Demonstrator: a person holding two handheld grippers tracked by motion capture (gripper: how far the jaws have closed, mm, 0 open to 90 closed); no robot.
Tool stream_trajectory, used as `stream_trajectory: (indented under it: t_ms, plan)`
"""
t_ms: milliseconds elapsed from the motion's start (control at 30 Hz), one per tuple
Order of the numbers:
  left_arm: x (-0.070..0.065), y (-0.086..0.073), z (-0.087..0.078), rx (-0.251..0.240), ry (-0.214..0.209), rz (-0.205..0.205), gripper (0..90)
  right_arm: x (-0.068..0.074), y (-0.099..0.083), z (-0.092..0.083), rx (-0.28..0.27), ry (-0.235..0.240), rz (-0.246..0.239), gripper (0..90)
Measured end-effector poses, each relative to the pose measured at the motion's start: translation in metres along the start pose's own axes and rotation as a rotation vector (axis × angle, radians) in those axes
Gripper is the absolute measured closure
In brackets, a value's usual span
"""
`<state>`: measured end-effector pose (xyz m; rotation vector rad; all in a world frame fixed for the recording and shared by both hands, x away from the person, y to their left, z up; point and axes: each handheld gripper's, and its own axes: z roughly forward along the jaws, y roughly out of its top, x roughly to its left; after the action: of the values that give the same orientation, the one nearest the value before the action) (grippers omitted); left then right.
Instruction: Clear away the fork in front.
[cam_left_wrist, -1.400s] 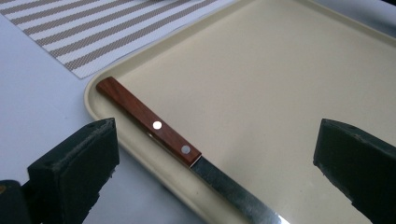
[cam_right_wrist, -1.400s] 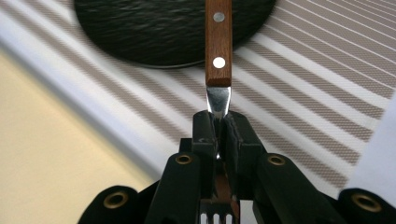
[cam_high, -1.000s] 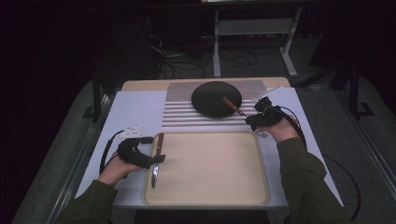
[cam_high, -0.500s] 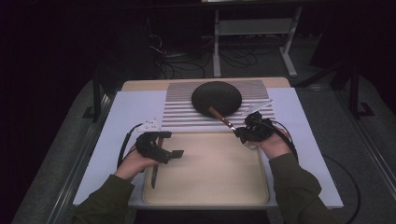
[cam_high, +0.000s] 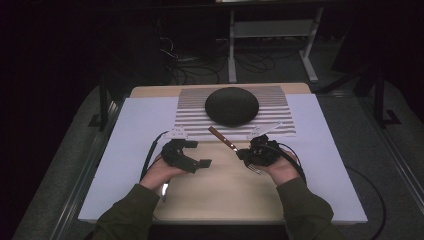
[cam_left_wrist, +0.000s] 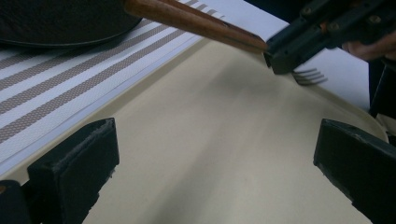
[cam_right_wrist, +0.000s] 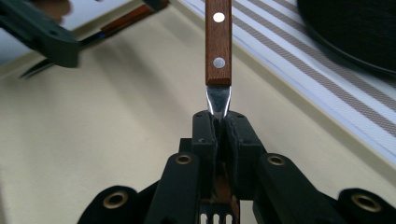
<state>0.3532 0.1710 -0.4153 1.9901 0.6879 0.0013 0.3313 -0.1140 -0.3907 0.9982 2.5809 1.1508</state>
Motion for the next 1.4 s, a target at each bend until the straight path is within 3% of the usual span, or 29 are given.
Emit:
stream_trajectory:
  t_ms: [267, 367, 600, 900, 1400]
  plan:
    - [0.001, -0.001, 0.007, -0.033, -0.024, -0.022, 0.0, 0.01, 0.0, 0.004, -0.027, 0.047, -0.033, 82.2]
    - [0.002, 0.0, 0.006, -0.04, -0.019, -0.034, 6.0, 0.014, 0.001, 0.007, -0.034, 0.068, -0.042, 82.2]
    - [-0.004, 0.001, 0.008, -0.058, -0.052, -0.047, 14.3, 0.018, 0.002, 0.012, -0.049, 0.093, -0.048, 82.1]
    - [-0.004, 0.001, 0.009, -0.078, -0.097, -0.074, 24.4, 0.024, 0.003, 0.017, -0.043, 0.095, -0.081, 82.1]
    - [0.001, 0.001, 0.005, -0.11, -0.14, -0.11, 50.9, 0.033, 0.005, 0.022, -0.047, 0.078, -0.119, 82.1]
